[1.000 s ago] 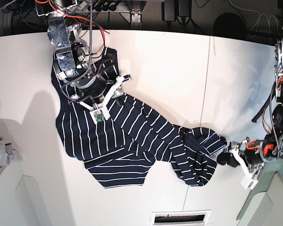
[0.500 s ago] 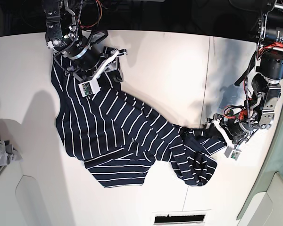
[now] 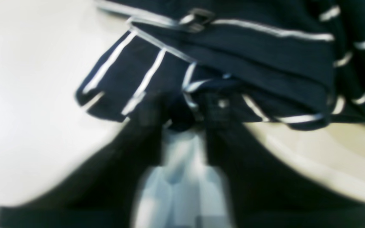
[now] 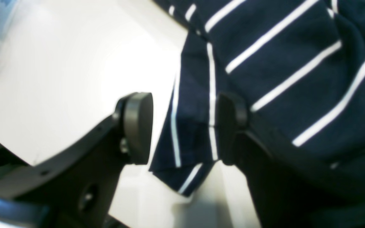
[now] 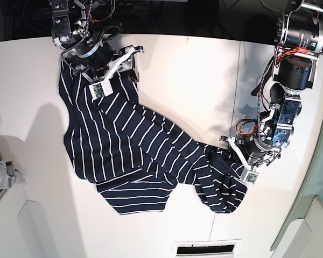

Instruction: Layout the t-shirt on the table in an organized manner, then fold the t-shirt properly

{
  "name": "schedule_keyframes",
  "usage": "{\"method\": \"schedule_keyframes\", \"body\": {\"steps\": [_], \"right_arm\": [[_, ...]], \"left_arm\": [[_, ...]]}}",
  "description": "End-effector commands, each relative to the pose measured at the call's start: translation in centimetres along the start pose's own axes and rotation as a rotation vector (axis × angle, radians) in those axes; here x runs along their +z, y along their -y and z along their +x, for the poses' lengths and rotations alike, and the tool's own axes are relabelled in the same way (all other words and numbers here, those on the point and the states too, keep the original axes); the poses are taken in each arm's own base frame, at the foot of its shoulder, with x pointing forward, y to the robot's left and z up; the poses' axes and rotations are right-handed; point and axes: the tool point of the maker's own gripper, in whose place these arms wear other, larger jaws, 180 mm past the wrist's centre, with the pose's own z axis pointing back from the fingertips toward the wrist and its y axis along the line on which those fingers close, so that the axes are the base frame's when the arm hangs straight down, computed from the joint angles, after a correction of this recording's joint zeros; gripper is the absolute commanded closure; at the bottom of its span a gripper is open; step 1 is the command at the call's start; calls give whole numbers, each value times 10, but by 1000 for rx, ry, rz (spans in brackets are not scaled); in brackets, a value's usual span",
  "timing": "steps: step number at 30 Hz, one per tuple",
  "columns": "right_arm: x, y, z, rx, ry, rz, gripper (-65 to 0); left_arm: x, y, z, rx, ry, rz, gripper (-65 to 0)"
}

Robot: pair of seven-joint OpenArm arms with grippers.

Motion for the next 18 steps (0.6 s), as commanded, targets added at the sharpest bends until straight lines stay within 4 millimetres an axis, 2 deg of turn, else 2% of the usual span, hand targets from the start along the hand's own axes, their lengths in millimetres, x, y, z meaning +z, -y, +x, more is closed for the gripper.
{"method": "schedule_keyframes", "body": {"steps": [1, 2, 5, 8, 13, 18], "right_arm": [[1, 0, 11, 7, 41, 2, -305], [1, 1, 11, 20, 44, -6, -273], [2, 12, 10, 111, 34, -56, -109], [7, 29, 9, 199, 24, -100, -13], [23, 74, 7, 316, -6, -184, 0], [41, 133, 29, 368, -3, -306, 0]], "left_arm": [[2, -13, 24, -13, 57, 28, 0], [2, -15, 22, -14, 43, 31, 0], [7, -30, 19, -29, 13, 54, 0], [18, -48, 23, -59, 0, 83, 0], [60, -69, 36, -165, 43, 103, 0], [110, -81, 55, -318, 115, 144, 0]]}}
